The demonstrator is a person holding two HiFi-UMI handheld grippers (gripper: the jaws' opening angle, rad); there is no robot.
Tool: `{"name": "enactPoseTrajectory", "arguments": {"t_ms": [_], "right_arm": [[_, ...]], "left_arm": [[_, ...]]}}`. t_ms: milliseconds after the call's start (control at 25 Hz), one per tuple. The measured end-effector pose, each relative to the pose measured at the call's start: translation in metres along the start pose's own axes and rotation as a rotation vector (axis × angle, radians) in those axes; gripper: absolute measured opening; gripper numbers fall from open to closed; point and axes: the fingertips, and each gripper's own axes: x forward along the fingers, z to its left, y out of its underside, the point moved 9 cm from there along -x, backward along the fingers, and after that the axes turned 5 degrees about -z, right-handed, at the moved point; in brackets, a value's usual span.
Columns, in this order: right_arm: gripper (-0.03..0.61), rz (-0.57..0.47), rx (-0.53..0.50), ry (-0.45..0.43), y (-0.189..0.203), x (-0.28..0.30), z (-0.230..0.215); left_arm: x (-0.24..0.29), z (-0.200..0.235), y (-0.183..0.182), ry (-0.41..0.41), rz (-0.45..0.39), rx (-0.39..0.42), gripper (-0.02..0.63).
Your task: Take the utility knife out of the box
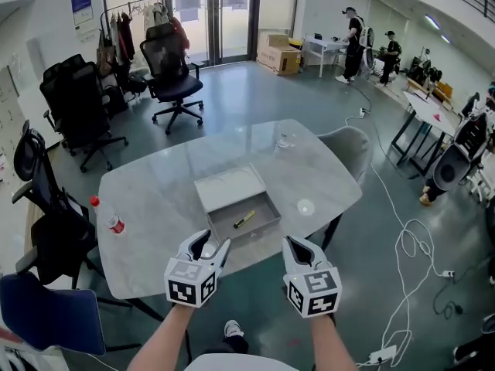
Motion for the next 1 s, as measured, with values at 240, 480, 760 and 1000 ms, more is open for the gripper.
{"name": "enactPoseTrajectory", "arguments": {"t_ms": [240, 480, 760, 1000], "right_arm": [[0.005, 0.009, -0.011, 0.006, -0.013, 0.035, 0.002], [0.005, 0.006, -0.026, 0.026, -0.023, 0.055, -0.001], [0.005, -0.002, -0.030, 0.044, -0.028, 0.075, -0.013], [0.005, 0.002, -0.028, 0.035, -0.025, 0.096, -0.029]], "left_arm": [[0.023, 0.028, -0.004, 0.033, 0.022, -0.021, 0.209], [0.046, 0.042, -0.007, 0.076, 0.050, -0.016, 0.215], [0.082, 0.046, 0.003, 0.158, 0.150, 0.036, 0.215], [0.119, 0.047, 0.017, 0.210, 0.267, 0.093, 0.215]]}}
